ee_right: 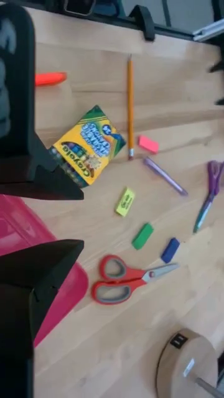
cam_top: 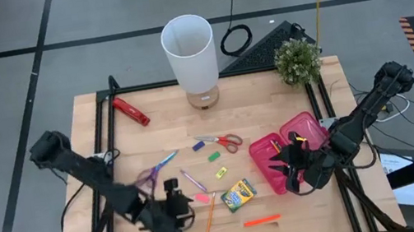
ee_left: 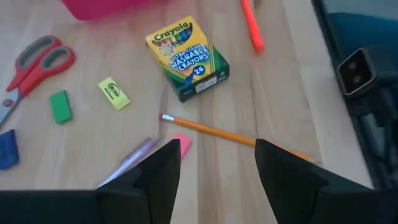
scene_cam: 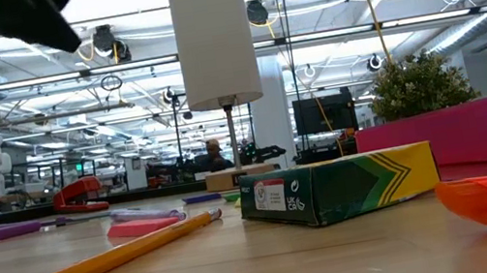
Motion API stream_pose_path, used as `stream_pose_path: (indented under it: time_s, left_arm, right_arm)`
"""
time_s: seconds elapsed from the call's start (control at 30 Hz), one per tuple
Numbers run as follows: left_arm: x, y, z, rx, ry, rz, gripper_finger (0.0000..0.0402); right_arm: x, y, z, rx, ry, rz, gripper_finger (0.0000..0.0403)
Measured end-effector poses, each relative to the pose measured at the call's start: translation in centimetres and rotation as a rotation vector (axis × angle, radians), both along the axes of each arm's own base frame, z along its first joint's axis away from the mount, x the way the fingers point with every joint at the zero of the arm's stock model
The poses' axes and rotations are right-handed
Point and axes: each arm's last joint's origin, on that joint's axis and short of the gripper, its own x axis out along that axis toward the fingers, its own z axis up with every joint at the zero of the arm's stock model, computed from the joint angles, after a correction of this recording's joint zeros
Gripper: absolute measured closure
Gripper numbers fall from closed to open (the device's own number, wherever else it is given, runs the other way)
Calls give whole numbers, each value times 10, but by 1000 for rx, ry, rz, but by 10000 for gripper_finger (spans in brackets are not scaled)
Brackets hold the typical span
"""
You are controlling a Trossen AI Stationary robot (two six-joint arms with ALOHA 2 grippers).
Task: Pack school essentials
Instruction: Put the yellow pencil into the pink supply box
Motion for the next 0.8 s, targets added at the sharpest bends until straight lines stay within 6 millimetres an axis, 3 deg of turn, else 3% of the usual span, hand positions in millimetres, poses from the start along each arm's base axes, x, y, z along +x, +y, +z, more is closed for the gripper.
stream_pose_path:
  time_s: [0.2, 0.37, 0.57, 0.8]
  left_arm:
    - [7, -36, -37, 38, 23, 34, 193]
    - [22, -52, -66, 1, 37, 117, 193]
    - [39, -68, -86, 8, 49, 137, 193]
    - [45, -69, -97, -9, 41, 202, 193]
  right_arm:
    - [1, 1, 1, 17, -25, -15, 298]
    - [1, 1, 1, 10, -24, -9, 298]
    - [1, 1, 1, 8, -22, -6, 298]
    - [1, 1, 1, 9, -22, -6, 298]
